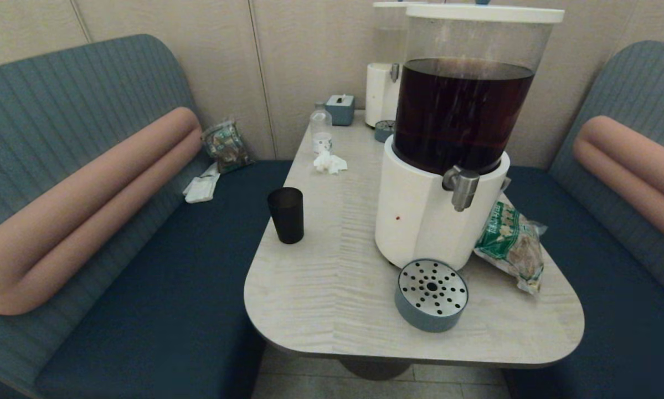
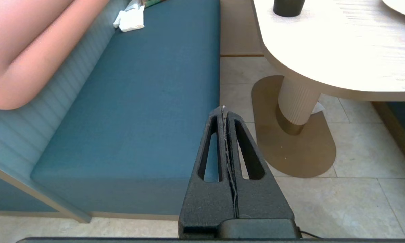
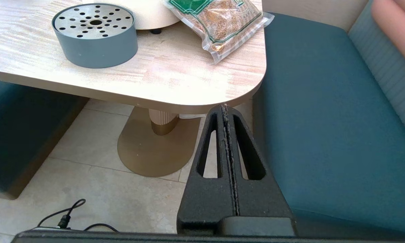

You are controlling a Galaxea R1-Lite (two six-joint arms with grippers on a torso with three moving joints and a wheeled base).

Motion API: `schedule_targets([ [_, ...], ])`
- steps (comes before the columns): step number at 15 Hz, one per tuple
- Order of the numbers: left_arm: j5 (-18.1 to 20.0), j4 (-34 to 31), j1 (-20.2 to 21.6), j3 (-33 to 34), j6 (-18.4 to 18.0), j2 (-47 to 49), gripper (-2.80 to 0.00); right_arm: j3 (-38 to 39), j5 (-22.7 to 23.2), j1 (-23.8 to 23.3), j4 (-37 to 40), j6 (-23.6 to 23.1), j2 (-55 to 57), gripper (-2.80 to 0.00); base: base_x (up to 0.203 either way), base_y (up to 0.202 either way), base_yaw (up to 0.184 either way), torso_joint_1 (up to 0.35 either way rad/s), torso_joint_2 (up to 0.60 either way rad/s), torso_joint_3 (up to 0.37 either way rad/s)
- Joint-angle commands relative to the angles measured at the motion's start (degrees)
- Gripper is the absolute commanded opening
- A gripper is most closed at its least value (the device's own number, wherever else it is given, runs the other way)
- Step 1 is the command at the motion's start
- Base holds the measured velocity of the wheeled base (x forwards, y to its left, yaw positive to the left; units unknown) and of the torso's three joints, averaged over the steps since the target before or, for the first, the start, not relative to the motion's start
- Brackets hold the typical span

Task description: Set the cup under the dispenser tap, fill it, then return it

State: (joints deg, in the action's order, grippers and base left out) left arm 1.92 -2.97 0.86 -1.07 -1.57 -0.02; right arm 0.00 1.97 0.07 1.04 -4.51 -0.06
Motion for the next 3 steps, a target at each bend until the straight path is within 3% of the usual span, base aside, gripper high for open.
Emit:
schedule_targets([
  [1, 0.01, -0.01, 0.02, 0.02, -0.01, 0.11, -2.80, 0.04, -0.04, 0.01, 0.02, 0.45, -0.02, -2.80, 0.000, 0.000, 0.000, 0.000, 0.00, 0.000],
  [3, 0.05, 0.07, 0.02, 0.02, -0.10, 0.11, -2.80, 0.05, -0.04, 0.01, 0.01, 0.88, -0.03, -2.80, 0.000, 0.000, 0.000, 0.000, 0.00, 0.000],
])
